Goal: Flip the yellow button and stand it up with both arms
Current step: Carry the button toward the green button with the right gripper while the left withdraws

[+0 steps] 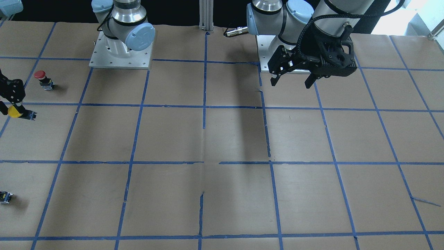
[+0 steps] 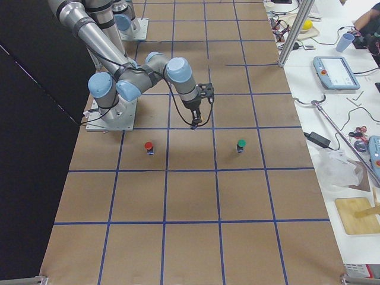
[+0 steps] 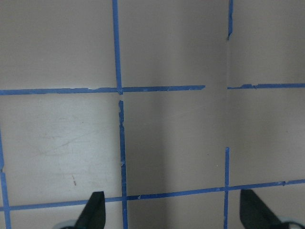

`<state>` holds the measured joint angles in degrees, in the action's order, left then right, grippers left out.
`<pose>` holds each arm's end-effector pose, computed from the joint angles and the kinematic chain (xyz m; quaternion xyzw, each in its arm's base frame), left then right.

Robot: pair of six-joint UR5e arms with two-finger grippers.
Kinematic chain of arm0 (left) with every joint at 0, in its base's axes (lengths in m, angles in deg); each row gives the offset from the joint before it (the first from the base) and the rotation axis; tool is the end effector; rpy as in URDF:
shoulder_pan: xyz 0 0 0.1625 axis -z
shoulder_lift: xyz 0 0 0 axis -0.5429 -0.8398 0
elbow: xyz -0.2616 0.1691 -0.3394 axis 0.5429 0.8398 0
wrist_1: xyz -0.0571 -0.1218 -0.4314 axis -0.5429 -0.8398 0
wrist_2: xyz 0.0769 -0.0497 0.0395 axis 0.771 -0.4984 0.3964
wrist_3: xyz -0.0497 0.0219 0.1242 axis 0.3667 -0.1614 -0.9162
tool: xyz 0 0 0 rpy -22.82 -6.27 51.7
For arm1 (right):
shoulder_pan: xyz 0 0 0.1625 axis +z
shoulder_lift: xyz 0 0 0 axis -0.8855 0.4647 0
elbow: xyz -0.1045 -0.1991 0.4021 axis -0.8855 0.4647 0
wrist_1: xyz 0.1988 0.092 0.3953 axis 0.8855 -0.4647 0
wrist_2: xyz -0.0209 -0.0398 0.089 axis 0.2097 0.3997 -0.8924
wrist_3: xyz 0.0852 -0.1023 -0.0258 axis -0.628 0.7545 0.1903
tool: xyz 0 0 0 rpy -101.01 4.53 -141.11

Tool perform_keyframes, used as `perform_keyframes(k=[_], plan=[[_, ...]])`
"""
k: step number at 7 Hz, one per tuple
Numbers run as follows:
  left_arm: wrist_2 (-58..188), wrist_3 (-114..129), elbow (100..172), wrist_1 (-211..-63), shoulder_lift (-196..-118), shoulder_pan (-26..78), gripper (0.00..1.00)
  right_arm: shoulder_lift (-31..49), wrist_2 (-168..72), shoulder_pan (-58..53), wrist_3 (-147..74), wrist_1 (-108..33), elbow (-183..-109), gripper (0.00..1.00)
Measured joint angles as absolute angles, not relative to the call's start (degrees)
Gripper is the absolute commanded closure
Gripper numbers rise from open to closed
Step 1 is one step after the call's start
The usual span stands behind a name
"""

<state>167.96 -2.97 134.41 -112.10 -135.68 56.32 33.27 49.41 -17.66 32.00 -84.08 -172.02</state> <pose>-0.1458 -0.5217 0.5084 0.0451 -0.9962 0.0078 0.0735 -0.2197 -0.4558 0.3251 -0.0676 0.9857 -0.1504 0.0344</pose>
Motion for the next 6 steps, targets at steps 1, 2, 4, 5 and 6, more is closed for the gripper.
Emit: perform_keyframes(k=[1, 2, 4, 5, 6], plan=[[167.6, -0.4, 133.1, -112.5, -136.5, 57.1, 0.01, 31.7, 46.8, -20.0, 37.0, -85.1, -172.3, 0.92], [167.4, 1.4, 132.8, -112.2, -137.2, 57.6, 0.00, 29.7, 45.5, -21.6, 40.3, -87.3, -172.5, 0.92], [169.3, 2.5, 132.2, -110.6, -139.5, 58.1, 0.00, 24.8, 44.6, -23.9, 42.9, -92.7, -172.7, 0.92], [171.9, 2.0, 131.6, -110.6, -139.8, 58.0, 0.00, 23.4, 43.8, -24.6, 43.0, -94.1, -172.8, 0.91], [173.7, 1.2, 130.8, -111.3, -139.6, 57.7, 0.00, 22.8, 42.7, -25.0, 42.6, -94.8, -173.3, 0.91]])
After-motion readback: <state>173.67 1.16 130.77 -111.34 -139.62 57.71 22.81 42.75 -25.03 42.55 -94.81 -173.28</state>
